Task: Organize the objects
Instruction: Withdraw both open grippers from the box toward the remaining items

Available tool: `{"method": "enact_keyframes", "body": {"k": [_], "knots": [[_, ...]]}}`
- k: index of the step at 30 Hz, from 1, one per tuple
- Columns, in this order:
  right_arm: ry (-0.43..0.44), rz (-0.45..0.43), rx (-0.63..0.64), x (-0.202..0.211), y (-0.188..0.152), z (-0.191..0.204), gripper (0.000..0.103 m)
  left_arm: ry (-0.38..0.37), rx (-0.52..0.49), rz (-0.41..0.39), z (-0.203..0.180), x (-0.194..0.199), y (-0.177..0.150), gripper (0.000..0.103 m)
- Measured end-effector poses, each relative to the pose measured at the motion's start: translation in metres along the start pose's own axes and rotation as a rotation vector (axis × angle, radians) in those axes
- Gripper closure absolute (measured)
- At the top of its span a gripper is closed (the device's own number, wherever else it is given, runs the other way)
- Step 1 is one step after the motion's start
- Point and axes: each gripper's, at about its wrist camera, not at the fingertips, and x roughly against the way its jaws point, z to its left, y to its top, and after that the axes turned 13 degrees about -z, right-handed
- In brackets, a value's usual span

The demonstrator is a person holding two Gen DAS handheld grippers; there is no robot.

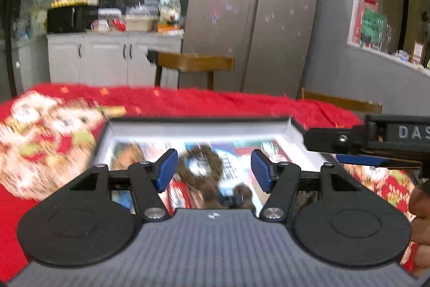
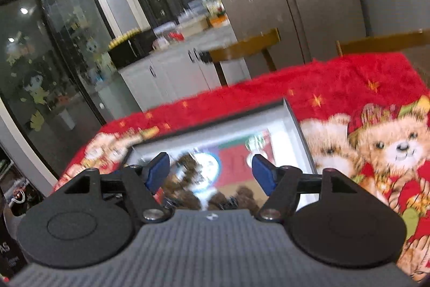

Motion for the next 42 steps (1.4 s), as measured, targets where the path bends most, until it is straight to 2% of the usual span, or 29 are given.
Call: {"method": "enact_keyframes", "body": {"k": [4,7,9,13,15,21,27,31,35,39,42], "knots": [[0.011,-0.103,0.036,0.032,0.023,0.020,0.020,0.006,-0.010,-0.055,0.006,0.027,0.033,0.037],[0.023,-0.207,0.069,0.062,0.040,0.035,0.010,-0.011,-0.004,-0.108,0.009,0.056,0.052,0.033],[0.029,-0.267,0.095,0.083,0.047,0.045,0.008,-0.033,-0.010,-0.126,0.010,0.073,0.060,0.032],[0.026,-0.312,0.118,0.115,0.050,0.058,0.007,-0.064,-0.021,-0.174,0.013,0.112,0.071,0.028],[0.024,-0.318,0.131,0.126,0.047,0.062,0.007,-0.088,-0.021,-0.199,0.014,0.129,0.073,0.023],[-0.041,-0.381,0.142,0.143,0.028,0.064,0.004,-0.156,-0.048,-0.204,0.020,0.164,0.060,0.019],[-0.107,-0.324,0.078,0.130,-0.002,0.040,0.004,-0.143,-0.073,-0.163,0.028,0.164,0.018,0.019],[-0.153,-0.249,0.025,0.112,-0.026,0.013,0.004,-0.127,-0.119,-0.070,0.027,0.150,-0.015,0.019],[-0.200,-0.190,0.084,0.099,-0.036,-0.006,0.004,-0.131,-0.125,0.041,0.028,0.139,-0.042,0.019],[-0.232,-0.135,0.146,0.087,-0.044,-0.019,0.004,-0.140,-0.070,0.147,0.030,0.126,-0.057,0.019],[-0.266,-0.071,0.142,0.072,-0.053,-0.030,0.004,-0.130,-0.080,0.183,0.028,0.118,-0.065,0.019]]}}
